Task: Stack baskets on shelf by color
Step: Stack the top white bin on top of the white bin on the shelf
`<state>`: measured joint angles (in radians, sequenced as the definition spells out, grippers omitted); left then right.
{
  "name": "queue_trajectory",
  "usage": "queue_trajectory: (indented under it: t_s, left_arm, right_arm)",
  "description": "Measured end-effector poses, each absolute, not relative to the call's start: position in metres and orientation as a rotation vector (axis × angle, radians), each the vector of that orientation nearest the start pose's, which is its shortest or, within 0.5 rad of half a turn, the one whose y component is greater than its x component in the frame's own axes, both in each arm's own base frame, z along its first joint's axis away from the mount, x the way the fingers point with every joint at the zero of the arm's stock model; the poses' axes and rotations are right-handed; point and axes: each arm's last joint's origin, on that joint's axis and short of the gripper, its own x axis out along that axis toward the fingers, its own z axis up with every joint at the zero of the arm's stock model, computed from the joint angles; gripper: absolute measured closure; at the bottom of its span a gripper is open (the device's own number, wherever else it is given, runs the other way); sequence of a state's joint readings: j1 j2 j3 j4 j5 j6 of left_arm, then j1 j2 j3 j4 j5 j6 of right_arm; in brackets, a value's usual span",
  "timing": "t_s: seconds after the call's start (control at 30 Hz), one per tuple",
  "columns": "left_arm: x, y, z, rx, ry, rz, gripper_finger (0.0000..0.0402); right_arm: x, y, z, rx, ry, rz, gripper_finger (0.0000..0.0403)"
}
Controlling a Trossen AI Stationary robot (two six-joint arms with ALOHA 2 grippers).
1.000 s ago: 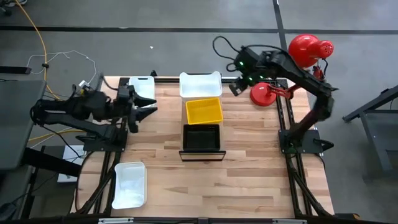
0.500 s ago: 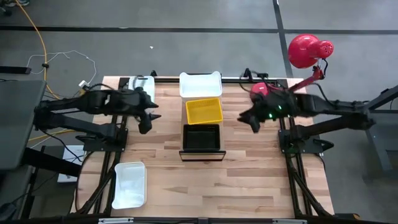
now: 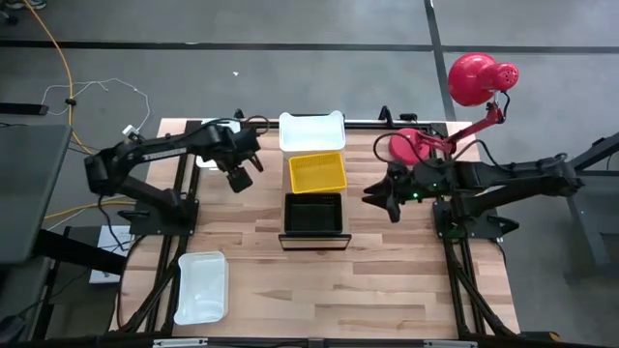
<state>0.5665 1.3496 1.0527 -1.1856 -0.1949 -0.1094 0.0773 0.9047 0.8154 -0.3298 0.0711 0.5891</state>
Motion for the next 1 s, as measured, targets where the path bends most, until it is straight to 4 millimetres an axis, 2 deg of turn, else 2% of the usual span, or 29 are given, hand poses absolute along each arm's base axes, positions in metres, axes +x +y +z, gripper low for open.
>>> queue_trajectory:
  t_s: [0.2, 0.4, 0.87, 1.0]
  left_arm:
    - [0.181, 0.147, 0.239, -0.416, 1.486, 0.743, 0.0194]
    - [0.17, 0.158, 0.228, -0.461, 1.491, 0.767, 0.0194]
    - [0.156, 0.157, 0.186, -0.454, 1.503, 0.722, 0.0195]
    - [0.156, 0.157, 0.183, -0.461, 1.493, 0.734, 0.022]
  right_arm:
    - [0.196, 0.019, 0.316, 0.556, 0.326, -0.118, 0.0253]
    - [0.197, 0.026, 0.319, 0.565, 0.283, -0.146, 0.0253]
    - [0.199, 0.026, 0.321, 0.62, 0.203, -0.253, 0.0253]
    - [0.199, 0.026, 0.321, 0.616, 0.196, -0.273, 0.0253]
